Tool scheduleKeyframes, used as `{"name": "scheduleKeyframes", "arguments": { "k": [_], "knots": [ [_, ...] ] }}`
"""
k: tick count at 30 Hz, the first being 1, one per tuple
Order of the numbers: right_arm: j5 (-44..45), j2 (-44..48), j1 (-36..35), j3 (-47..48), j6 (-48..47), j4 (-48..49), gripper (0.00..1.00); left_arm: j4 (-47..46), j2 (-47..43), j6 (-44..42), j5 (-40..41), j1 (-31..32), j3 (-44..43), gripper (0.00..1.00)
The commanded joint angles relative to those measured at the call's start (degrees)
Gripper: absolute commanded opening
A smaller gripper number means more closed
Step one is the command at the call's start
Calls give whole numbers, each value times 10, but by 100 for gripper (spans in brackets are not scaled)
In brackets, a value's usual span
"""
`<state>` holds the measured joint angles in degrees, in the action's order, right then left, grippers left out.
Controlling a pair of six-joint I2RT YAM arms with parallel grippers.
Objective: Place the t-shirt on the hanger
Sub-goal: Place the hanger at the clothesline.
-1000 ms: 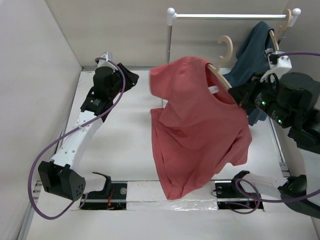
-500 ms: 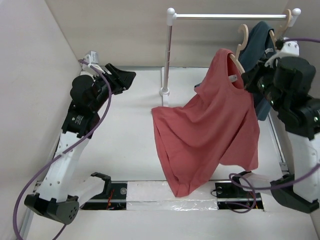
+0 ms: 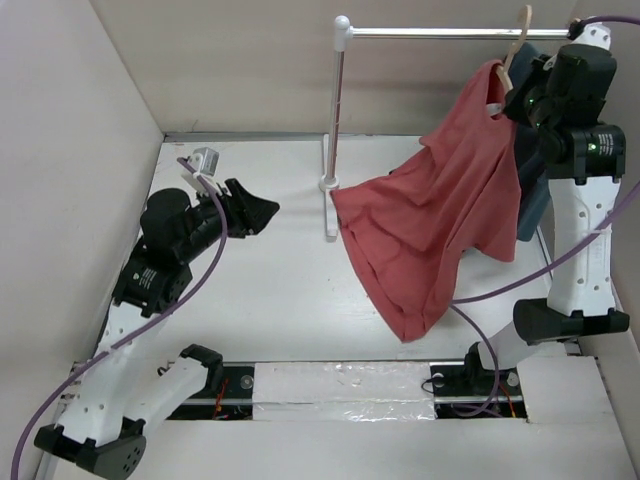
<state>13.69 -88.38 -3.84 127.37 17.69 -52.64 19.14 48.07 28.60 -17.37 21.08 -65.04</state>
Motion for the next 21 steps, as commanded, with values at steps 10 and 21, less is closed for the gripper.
{"name": "scheduleKeyframes", "arguments": {
  "k": [10, 21],
  "knots": [
    [-13, -21, 70, 24, 11, 129, 0, 11, -33, -13, -16, 15, 52, 41],
    [-111, -1, 139, -143, 34, 205, 0, 19, -25, -20, 5, 31, 46, 39]
  ]
}}
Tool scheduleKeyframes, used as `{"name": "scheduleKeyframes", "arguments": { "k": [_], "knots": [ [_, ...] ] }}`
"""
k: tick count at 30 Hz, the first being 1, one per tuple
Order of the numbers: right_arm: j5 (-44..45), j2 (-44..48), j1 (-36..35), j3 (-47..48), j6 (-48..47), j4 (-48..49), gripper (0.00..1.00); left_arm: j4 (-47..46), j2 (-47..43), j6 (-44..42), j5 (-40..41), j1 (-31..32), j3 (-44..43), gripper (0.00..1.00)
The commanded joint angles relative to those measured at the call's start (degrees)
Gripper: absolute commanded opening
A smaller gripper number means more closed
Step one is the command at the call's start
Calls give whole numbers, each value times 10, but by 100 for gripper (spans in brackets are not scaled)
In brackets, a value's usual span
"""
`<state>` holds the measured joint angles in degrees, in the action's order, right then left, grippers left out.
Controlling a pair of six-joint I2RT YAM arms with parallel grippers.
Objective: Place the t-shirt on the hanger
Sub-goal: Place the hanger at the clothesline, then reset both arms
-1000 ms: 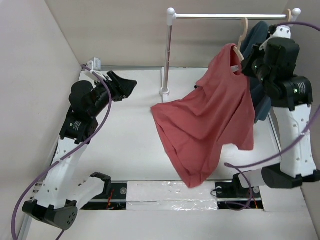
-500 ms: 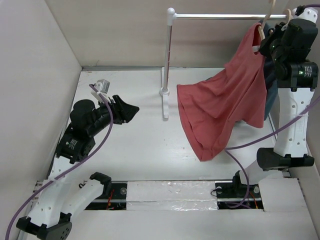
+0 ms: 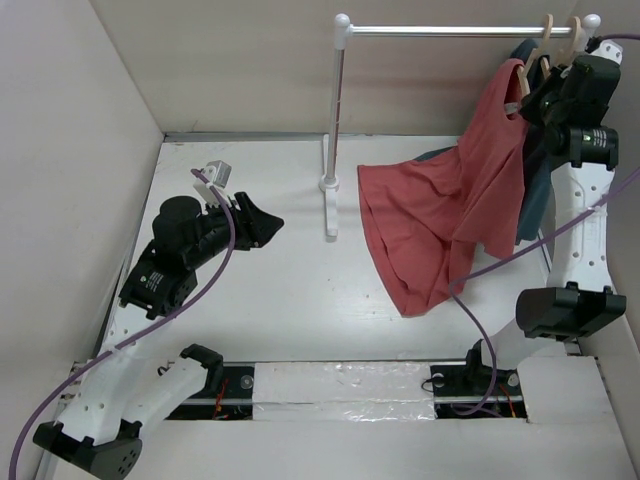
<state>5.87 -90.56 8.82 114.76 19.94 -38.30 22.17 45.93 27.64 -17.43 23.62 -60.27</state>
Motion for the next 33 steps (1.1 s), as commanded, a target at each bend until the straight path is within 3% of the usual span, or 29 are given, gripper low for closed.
{"name": "scheduleKeyframes", "arguments": {
  "k": [1, 5, 6, 8, 9, 11, 12, 17, 22, 25, 27, 33],
  "knots": [
    [-37, 26, 19, -27, 14, 65, 0, -11, -4, -9, 6, 6, -2, 39],
    [-49, 52, 24, -76, 25, 84, 0, -13, -1, -8, 6, 6, 0, 39],
    [-49, 57, 24, -80, 32, 84, 15, -12, -1, -7, 6, 6, -1, 39],
    [-47, 72, 30, -85, 41, 82, 36, -12, 0, -7, 6, 6, -7, 40],
    [-46, 79, 30, -86, 46, 81, 54, -11, 1, -7, 9, 6, -11, 41],
    [-33, 97, 30, -79, 62, 68, 71, 2, 2, -16, 24, 6, -25, 44],
    [-33, 103, 30, -66, 66, 63, 100, 8, 1, -19, 48, 6, -30, 46],
    [-54, 156, 36, -21, 98, 40, 100, 31, -6, -22, 98, 6, -52, 57],
    [-232, 292, -34, -107, 134, 123, 100, -9, -2, 41, 86, 6, -35, 65],
    [-343, 364, -126, -268, 167, 201, 100, -27, 13, 64, 90, 6, -39, 66],
    [-372, 399, -160, -342, 192, 214, 100, -34, 18, 67, 98, 6, -43, 66],
    [-413, 564, -243, -624, 224, 152, 100, -49, 24, 98, 122, 6, -42, 66]
  ]
}}
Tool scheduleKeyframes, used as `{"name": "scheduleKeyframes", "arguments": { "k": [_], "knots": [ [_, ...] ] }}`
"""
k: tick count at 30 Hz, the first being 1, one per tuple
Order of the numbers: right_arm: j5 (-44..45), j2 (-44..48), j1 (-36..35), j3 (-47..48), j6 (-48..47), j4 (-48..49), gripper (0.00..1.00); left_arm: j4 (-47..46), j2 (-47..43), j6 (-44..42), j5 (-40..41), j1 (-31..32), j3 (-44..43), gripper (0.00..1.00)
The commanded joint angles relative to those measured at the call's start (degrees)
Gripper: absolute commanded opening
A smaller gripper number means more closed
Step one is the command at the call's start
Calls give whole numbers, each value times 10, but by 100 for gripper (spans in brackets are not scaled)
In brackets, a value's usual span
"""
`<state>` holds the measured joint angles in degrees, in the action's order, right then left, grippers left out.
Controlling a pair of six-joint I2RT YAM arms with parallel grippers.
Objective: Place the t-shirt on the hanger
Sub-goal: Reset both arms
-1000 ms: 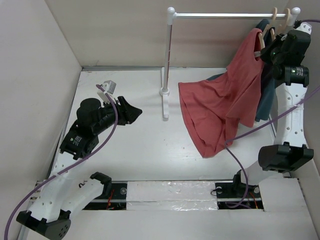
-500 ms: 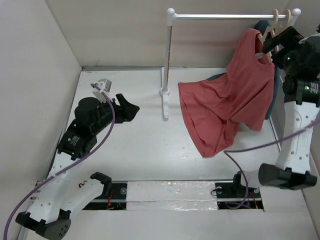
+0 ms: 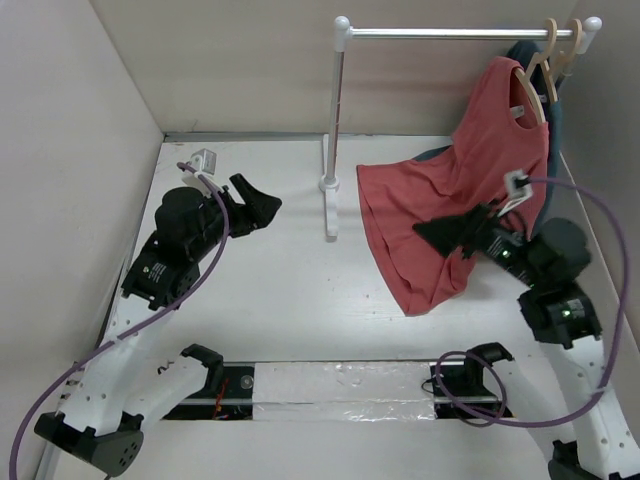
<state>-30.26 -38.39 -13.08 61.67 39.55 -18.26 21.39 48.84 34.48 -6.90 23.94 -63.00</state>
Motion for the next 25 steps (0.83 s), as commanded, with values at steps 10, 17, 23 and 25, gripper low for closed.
{"name": "scheduleKeyframes", "arguments": {
  "k": [10, 17, 23, 25],
  "knots": [
    [19, 207, -83, -172, -25, -201, 100, -85, -30, 132, 17, 2, 82, 57],
    [46, 236, -127, -216, -31, -232, 100, -56, -31, 139, 35, 2, 101, 57],
    [45, 229, -147, -225, -34, -233, 100, -51, -44, 136, 24, 2, 100, 56],
    [56, 212, -147, -204, -40, -234, 100, -63, -55, 136, 26, 2, 110, 57]
  ]
}}
